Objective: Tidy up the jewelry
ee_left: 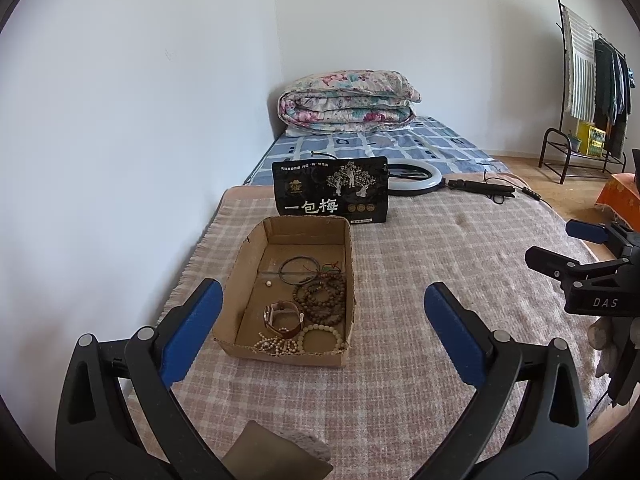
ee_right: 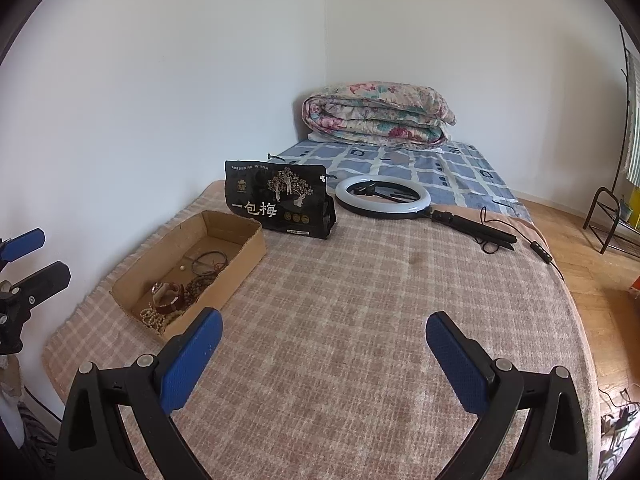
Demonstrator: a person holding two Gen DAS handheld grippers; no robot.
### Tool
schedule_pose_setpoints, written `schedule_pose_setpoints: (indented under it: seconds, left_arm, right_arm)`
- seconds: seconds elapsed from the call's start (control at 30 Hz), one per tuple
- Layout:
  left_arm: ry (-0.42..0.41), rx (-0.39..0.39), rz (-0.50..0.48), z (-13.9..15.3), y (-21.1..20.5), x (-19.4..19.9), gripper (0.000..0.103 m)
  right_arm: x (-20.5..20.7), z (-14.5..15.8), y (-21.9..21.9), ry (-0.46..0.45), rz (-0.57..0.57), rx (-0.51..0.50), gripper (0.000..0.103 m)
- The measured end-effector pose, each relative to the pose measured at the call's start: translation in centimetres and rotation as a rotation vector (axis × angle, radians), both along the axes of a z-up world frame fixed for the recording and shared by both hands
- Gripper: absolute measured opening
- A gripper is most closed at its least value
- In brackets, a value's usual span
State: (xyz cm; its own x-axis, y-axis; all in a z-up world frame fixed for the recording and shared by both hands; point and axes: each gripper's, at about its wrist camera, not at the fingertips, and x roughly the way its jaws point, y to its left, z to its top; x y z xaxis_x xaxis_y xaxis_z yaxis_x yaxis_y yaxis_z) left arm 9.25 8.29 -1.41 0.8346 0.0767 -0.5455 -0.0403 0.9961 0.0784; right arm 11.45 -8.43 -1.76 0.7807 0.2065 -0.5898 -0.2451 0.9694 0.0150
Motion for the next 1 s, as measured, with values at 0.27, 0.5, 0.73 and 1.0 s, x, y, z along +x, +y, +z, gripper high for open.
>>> schedule_pose_setpoints:
  seconds: [0.27, 0.5, 0.73, 1.0]
  left_arm:
    - [0.024, -0.008, 0.008, -0.58, 0.4, 0.33, 0.102]
    - [0.029, -0.005, 0.009, -0.7, 0.29, 0.28, 0.102]
    - [0.03, -0.005, 0.01, -0.67, 0.28, 0.28, 0.102]
    - [0.03, -0.004, 0.01, -0.71, 0.34, 0.3, 0.102]
  right_arm:
    - [0.26, -0.25, 0.32, 0.009, -0.002, -0.001, 0.103]
    - [0.25, -0.37, 0.33, 0.012, -0.003, 0.002, 0.103]
    - [0.29, -0.61, 0.45, 0.022, -0.004, 0.005, 0.103]
    - [0.32, -0.58, 0.42, 0.022, -0.004, 0.006, 0.103]
